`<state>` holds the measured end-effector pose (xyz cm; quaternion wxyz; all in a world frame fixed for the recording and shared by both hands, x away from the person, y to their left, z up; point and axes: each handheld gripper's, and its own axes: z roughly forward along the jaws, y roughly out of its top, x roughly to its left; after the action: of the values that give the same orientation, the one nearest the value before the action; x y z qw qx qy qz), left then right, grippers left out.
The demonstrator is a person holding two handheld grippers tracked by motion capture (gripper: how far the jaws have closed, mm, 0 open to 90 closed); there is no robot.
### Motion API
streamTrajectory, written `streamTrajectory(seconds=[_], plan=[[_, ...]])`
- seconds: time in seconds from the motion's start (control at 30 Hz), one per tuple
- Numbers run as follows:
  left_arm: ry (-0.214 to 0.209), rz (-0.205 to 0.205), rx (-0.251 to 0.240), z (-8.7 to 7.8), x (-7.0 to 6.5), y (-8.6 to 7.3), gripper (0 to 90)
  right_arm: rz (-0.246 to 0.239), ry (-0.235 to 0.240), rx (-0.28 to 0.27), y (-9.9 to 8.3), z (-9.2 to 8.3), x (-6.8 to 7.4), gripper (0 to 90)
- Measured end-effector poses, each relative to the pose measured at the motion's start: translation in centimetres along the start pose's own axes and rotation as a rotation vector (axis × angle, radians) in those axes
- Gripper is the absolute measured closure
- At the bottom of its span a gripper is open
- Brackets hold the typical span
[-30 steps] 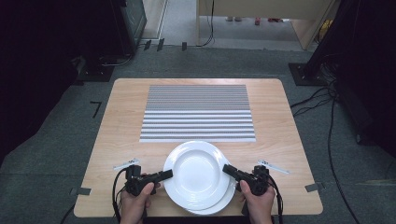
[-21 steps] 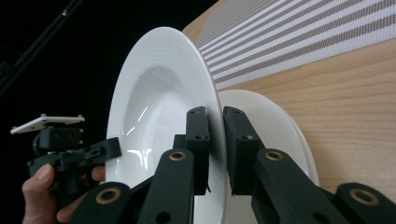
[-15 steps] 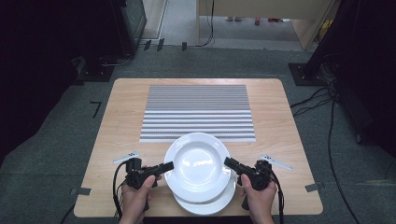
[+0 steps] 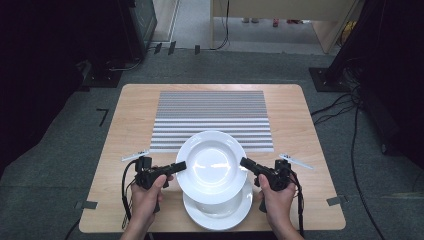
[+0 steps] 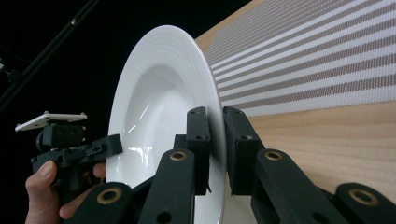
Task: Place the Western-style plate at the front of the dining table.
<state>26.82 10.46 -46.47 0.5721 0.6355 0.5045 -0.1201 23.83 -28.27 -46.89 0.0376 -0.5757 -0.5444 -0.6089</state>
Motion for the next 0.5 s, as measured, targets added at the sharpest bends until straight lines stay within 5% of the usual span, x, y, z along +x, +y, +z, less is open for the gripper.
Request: streamTrajectory(seconds=[0.5], plan=[[0.023,0.013,-0.015,1.5,1.0,3.8,81.8,-0.010,0.002,0.002,3.1,2.4,-0.7,82.9]])
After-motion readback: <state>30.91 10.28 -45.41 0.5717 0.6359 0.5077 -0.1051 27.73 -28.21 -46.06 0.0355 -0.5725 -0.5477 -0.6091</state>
